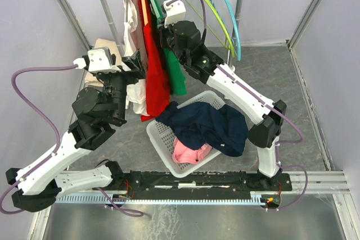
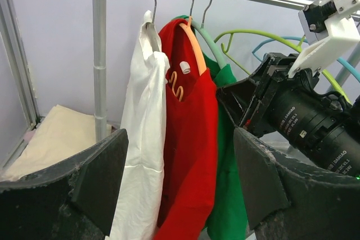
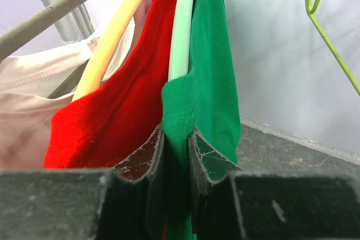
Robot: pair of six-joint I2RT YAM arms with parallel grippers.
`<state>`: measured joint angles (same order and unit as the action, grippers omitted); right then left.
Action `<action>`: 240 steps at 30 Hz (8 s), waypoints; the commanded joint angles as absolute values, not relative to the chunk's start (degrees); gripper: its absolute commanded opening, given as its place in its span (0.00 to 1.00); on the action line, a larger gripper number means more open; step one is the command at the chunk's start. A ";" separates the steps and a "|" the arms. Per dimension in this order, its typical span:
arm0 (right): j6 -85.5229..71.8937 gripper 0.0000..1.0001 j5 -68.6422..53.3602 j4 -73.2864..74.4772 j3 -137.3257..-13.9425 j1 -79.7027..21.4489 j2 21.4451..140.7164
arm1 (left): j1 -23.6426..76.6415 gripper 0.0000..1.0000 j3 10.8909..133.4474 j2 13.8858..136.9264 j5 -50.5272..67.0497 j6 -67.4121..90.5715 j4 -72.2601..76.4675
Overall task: Remove the t-shirt from the hanger
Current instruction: Pick up the hanger from the clothesline.
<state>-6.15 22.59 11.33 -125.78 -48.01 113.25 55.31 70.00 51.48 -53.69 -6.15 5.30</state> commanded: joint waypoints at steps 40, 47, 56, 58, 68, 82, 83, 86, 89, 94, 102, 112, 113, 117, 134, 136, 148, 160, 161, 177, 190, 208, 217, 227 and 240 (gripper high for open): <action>0.33 0.02 24.68 -9.47 -107.28 -47.64 91.64 | 52.73 0.84 78.17 61.06 -48.59 -6.42 5.41; -0.75 0.02 23.12 -9.15 -98.33 -47.66 83.70 | 49.98 0.85 84.15 65.18 -42.23 -5.33 2.29; -1.06 0.02 19.16 -9.66 -85.68 -47.64 71.29 | 43.85 0.86 93.32 74.00 -29.93 -2.16 0.00; -1.01 0.02 17.85 -9.90 -82.65 -47.64 68.35 | 42.34 0.86 94.80 76.16 -25.98 -0.09 -0.48; -4.17 0.02 13.25 -10.13 -71.68 -47.64 55.71 | 40.85 0.86 98.52 82.20 -17.30 2.74 0.17; -4.91 0.02 12.85 -8.81 -70.40 -47.64 53.58 | 40.81 0.85 101.55 87.00 -14.81 4.74 -0.02; -5.00 0.02 12.87 -8.81 -70.36 -47.64 53.61 | 40.83 0.85 101.59 87.17 -14.95 4.75 0.18; -5.14 0.02 12.71 -8.80 -70.23 -47.64 53.61 | 40.81 0.85 101.96 87.96 -15.94 4.75 0.39; -5.26 0.02 12.58 -8.74 -70.27 -47.61 53.44 | 40.84 0.84 102.70 88.86 -18.08 4.79 -0.06; -5.43 0.02 12.25 -8.61 -70.11 -47.64 53.34 | 40.78 0.78 102.68 89.37 -20.46 4.51 0.00; -5.74 0.02 11.43 -8.27 -70.38 -47.63 53.61 | 40.43 0.48 102.87 89.98 -20.06 3.90 1.02; -5.46 0.02 12.71 -8.07 -69.96 -47.64 53.97 | 40.32 0.03 103.44 89.83 -14.27 2.31 2.43; -5.32 0.02 12.86 -8.05 -69.89 -47.64 54.13 | 40.34 0.03 103.12 89.48 -12.46 2.17 2.93; -5.04 0.02 13.90 -8.27 -69.83 -47.64 54.73 | 40.45 0.03 102.07 87.69 -2.28 2.25 4.78; -4.51 0.02 19.25 -10.87 -68.17 -47.64 56.20 | 40.38 0.05 96.34 79.47 18.73 4.19 2.32; -4.59 0.02 19.18 -10.82 -68.09 -47.64 55.97 | 40.43 0.23 96.78 79.45 13.87 3.92 0.78; -4.57 0.02 17.68 -10.81 -67.87 -47.64 55.67 | 40.43 0.64 91.14 76.90 2.63 1.14 11.04; -5.83 0.02 14.10 -10.90 -67.76 -47.64 55.22 | 40.43 0.57 95.98 83.00 7.78 -0.55 13.62; -6.13 0.02 13.73 -10.91 -67.72 -47.64 55.11 | 40.43 0.56 96.40 83.40 7.95 -0.53 13.44; -8.28 0.02 12.67 -10.65 -67.97 -47.64 54.61 | 40.42 0.18 97.52 84.77 6.26 -1.40 13.26; -9.39 0.02 10.20 -10.58 -69.19 -47.64 54.34 | 40.43 0.14 97.80 85.29 7.61 -0.62 13.01; -9.09 0.02 10.63 -10.23 -69.07 -47.59 53.48 | 40.42 0.09 98.97 86.61 6.15 -0.88 11.34; -9.03 0.02 12.31 -10.37 -69.21 -47.64 53.27 | 40.42 0.36 97.92 85.77 6.74 -0.57 11.41; -8.87 0.02 12.58 -10.62 -68.90 -47.64 52.73 | 40.43 0.37 96.06 84.88 5.42 -0.71 12.30; -8.26 0.03 12.03 -9.50 -69.67 -47.64 53.24 | 40.42 0.03 99.52 86.49 5.00 0.01 10.83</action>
